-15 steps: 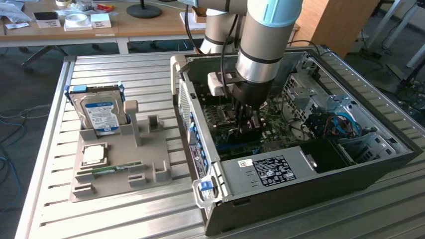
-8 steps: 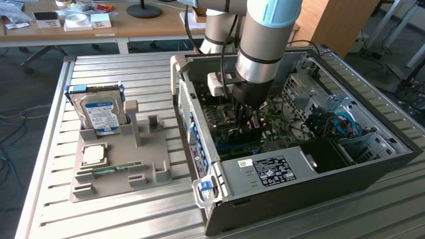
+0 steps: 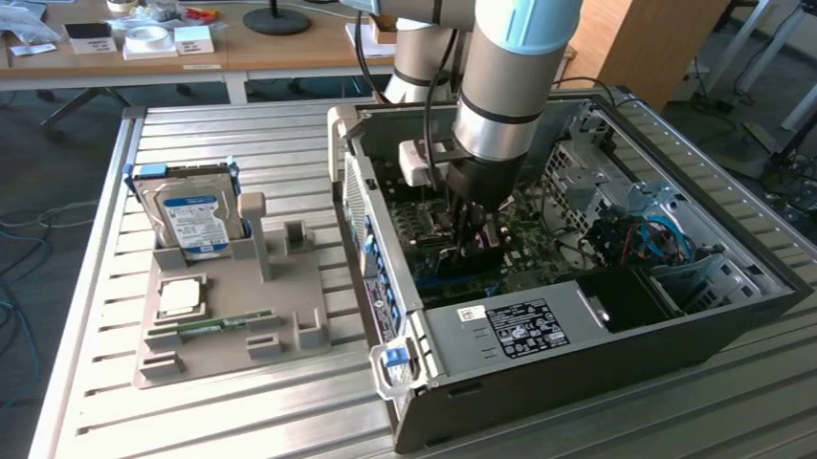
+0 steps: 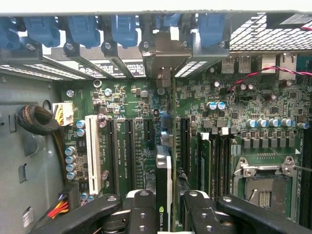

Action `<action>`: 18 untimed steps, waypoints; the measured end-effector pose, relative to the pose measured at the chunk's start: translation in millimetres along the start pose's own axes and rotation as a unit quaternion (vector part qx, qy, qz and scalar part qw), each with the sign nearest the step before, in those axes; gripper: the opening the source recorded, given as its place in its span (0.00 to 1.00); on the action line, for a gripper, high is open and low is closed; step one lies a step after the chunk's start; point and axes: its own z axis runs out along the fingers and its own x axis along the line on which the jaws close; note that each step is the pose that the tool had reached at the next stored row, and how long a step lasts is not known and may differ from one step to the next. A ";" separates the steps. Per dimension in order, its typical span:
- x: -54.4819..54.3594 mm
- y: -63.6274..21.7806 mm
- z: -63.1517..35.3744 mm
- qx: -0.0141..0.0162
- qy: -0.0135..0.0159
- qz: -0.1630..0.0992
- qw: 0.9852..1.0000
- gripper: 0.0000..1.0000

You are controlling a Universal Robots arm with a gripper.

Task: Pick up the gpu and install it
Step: 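Insert the gpu into the slot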

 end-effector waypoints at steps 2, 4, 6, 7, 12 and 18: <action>0.1 0.1 1.0 0.000 0.000 0.000 1.000 0.26; 0.1 0.1 0.8 0.000 0.000 0.000 1.000 0.26; 0.1 0.1 0.8 0.000 0.000 0.000 1.000 0.26; 0.1 0.2 0.9 0.000 0.000 0.000 1.000 0.26; 0.2 0.9 1.7 0.000 0.000 0.000 1.000 0.26; 0.2 1.2 2.3 0.000 0.000 0.000 1.000 0.26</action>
